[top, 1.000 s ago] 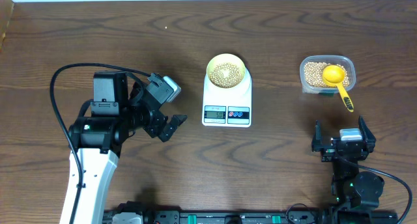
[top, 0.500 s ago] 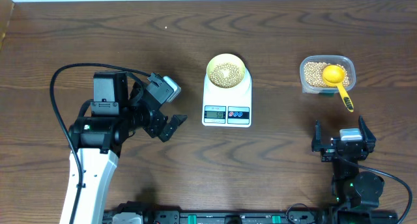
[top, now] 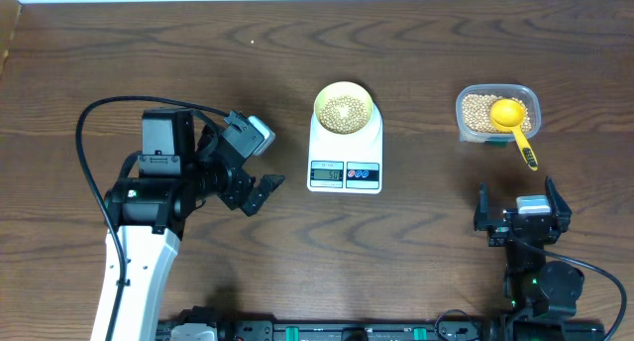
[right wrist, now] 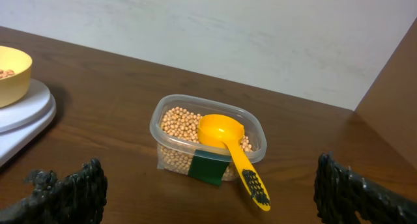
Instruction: Scoop item into bowl and weigh 50g on scale
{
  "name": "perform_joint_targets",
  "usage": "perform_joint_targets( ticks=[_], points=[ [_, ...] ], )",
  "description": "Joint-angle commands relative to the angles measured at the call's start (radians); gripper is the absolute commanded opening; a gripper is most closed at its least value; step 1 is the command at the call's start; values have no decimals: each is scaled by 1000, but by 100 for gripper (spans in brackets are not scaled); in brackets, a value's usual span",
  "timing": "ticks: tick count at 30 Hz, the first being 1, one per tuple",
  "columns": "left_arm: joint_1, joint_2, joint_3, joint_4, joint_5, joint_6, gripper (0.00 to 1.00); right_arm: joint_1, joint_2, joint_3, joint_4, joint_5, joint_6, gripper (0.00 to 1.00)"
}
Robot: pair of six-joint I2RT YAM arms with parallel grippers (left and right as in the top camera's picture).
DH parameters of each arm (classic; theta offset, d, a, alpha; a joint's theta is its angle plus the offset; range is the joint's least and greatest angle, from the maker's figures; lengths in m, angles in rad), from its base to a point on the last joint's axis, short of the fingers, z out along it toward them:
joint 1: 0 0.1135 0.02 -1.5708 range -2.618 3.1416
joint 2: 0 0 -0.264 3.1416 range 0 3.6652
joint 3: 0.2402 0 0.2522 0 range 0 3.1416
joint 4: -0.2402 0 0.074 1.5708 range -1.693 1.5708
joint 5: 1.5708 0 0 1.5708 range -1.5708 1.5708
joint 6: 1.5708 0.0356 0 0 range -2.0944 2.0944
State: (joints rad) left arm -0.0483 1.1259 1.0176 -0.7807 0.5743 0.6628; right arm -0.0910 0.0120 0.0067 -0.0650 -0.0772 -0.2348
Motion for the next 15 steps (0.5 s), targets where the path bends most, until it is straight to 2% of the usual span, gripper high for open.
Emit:
perform_joint_targets(
  ticks=[1,15],
  points=[
    [4,4,-2,0,13,14,100,7,-6,-1,-6,8,10,99],
    [3,-25,-2,-5,15,12,100,7,-6,-1,-6,8,10,99]
  ],
)
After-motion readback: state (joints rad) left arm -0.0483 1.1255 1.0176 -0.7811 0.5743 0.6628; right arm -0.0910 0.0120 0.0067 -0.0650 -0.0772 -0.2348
